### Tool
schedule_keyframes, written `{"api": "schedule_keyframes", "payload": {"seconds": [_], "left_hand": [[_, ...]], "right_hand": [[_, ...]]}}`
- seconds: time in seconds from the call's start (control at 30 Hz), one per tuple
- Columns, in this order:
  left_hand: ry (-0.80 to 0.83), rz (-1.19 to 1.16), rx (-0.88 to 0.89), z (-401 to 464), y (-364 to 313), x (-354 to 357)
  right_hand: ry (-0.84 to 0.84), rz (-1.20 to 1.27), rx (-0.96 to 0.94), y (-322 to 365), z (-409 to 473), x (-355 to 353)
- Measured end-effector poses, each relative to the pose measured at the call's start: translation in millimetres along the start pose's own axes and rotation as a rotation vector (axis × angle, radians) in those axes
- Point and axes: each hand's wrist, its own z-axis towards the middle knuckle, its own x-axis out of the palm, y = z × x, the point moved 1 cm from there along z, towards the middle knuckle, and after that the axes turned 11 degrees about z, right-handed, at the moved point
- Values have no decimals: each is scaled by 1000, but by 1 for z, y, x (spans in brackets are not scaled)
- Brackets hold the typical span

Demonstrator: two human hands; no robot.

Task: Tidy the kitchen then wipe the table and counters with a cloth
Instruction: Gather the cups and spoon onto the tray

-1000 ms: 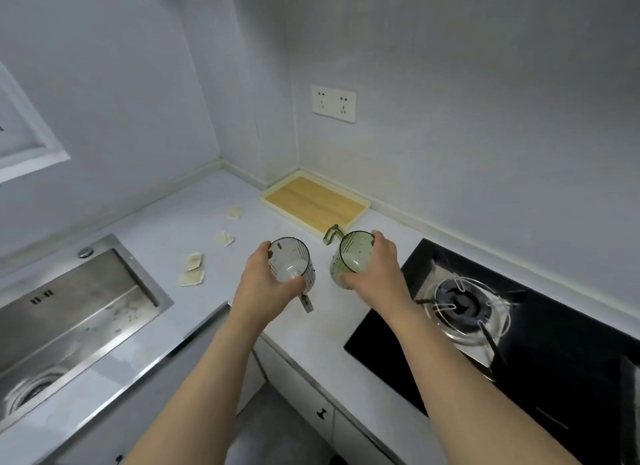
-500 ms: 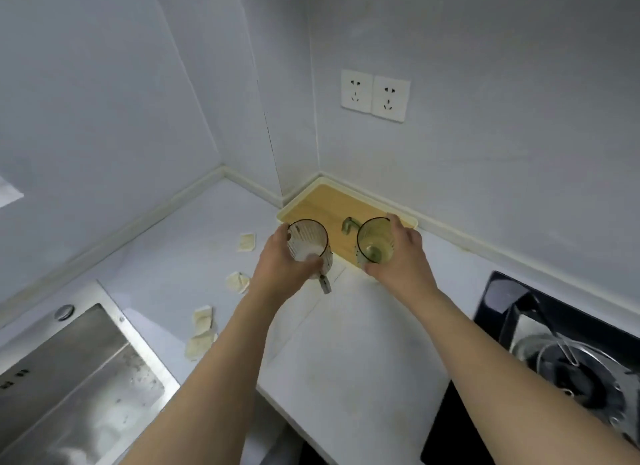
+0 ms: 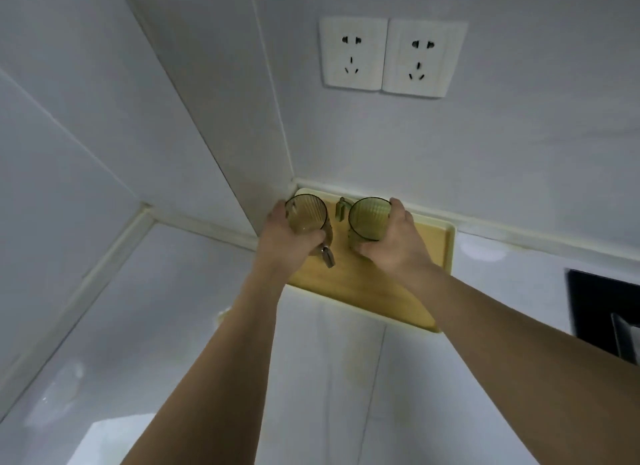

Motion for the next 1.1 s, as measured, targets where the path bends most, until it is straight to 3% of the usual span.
{"api": "schedule_keyframes", "payload": {"seconds": [0.27, 0.43, 0.6, 0.7, 0.87, 1.1], "left_hand": [[71, 8, 33, 64, 18, 21], [77, 46, 41, 67, 19, 29], [185, 12, -7, 69, 17, 18], [129, 46, 11, 53, 5, 9], [-28, 342, 303, -6, -42, 18], [105, 447, 487, -112, -98, 73]], "right_hand": [[-40, -34, 17, 3, 48, 33], [-45, -14, 4, -4, 51, 37], [-1, 52, 43, -4, 42, 29], [-32, 62, 20, -9, 21, 10], [-98, -27, -4, -24, -38, -40], [-182, -105, 6, -65, -131, -119]]}}
